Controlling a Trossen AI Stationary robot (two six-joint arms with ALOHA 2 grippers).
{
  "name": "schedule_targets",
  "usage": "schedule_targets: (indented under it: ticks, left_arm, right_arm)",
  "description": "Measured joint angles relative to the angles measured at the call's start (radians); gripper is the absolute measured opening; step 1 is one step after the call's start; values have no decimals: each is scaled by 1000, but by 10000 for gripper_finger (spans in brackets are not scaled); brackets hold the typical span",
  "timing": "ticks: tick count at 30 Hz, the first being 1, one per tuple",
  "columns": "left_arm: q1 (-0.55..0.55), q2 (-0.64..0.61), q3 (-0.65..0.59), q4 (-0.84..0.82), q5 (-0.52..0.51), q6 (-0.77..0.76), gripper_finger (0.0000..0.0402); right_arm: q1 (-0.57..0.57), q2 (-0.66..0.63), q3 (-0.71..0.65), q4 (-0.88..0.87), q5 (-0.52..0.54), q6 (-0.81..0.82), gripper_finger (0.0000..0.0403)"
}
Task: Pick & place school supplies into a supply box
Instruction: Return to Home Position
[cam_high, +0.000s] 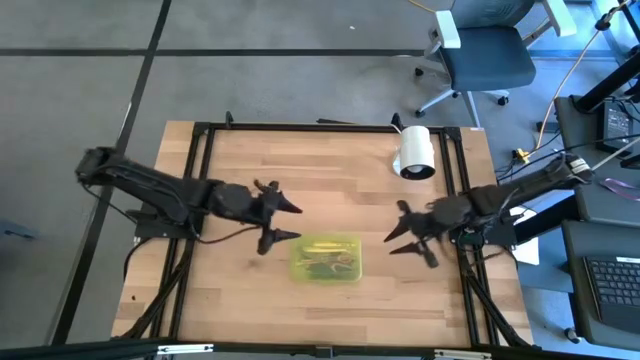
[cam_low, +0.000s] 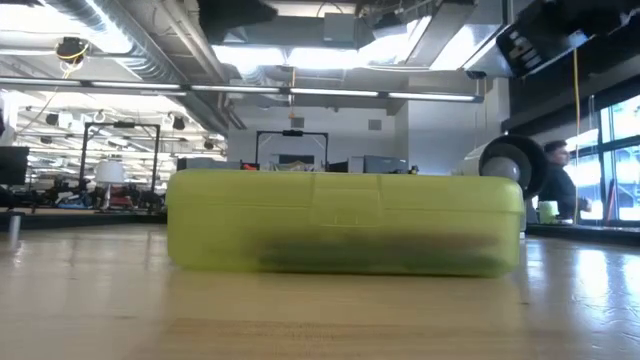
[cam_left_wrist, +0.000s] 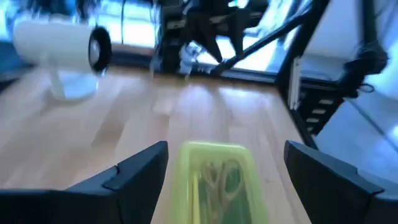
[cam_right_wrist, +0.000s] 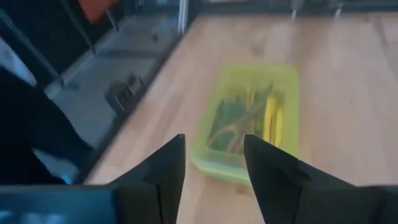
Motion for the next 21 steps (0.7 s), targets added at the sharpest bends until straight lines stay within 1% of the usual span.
schedule_targets:
  ticks: [1,2,5,7,9,15,21]
  left_arm:
    - [18,-28,-40,53,29,30,312]
    - [34,-59,-75,67,39,59,312]
    - [78,-148,-138,8,-4,126,312]
    - [96,-194,-176,-47,-30,97,312]
    - [117,-235,-219,-47,-33,70,312]
    - [241,-431,-345,-29,80,14,312]
    - [334,-626,-462,-13,144,28,312]
  right_arm:
    - [-1,-35,-9,5,2,33,168]
    - [-1,-70,-21,11,16,65,168]
    - [-1,-171,-80,36,65,107,168]
    - [-1,-230,-133,70,69,115,168]
    - [-10,-279,-188,137,69,138,168]
    - [-49,-379,-315,274,74,168,168]
    - [-115,-441,-333,264,63,184,168]
